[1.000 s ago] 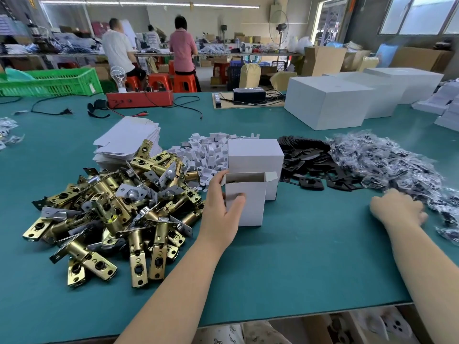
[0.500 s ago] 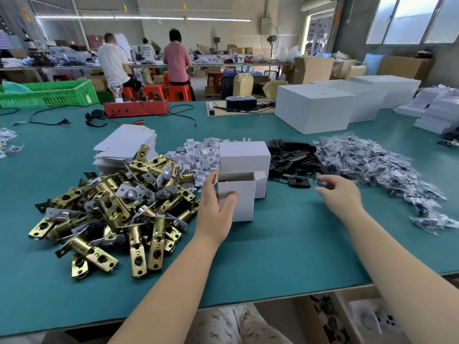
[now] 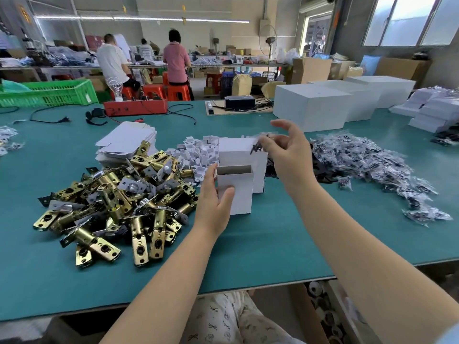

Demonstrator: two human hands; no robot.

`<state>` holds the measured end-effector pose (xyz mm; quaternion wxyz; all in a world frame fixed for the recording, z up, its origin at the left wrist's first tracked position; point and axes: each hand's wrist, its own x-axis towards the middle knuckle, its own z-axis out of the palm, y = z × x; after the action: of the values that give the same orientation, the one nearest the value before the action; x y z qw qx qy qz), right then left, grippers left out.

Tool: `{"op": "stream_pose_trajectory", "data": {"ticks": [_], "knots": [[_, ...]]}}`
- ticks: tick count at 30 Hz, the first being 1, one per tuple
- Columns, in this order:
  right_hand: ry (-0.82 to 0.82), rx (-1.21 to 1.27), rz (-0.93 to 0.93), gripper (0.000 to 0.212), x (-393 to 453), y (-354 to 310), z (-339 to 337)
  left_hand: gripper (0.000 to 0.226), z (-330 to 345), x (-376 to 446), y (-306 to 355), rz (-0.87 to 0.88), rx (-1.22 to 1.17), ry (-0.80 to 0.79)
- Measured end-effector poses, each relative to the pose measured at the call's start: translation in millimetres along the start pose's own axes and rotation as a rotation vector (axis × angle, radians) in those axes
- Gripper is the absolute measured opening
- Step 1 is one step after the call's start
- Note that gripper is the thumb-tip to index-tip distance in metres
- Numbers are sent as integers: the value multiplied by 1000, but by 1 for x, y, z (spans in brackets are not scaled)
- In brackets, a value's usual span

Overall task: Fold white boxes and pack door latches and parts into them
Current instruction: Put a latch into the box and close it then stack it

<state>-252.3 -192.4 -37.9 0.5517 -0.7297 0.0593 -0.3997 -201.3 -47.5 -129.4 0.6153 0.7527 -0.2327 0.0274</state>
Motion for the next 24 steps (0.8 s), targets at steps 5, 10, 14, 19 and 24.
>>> {"op": "stream_pose_trajectory", "data": {"ticks": [5,10,14,19,24], "knots": [[-287,-488,-43,11,0,4,19,63,-1,1,-4,-9,22,-7],[-363,-846,-209,18,6,4,17,67,0,0,-2,3,16,-7],[-490,-1066,-329,25,1,-3,24,67,0,2,-6,-12,-5,1],[-661,-1292,-308,40,-3,-8,23,70,-1,1,-7,-1,-10,-9],[-729,-1258,-258,57,-3,-2,24,71,0,2,-8,7,5,-35]]}}
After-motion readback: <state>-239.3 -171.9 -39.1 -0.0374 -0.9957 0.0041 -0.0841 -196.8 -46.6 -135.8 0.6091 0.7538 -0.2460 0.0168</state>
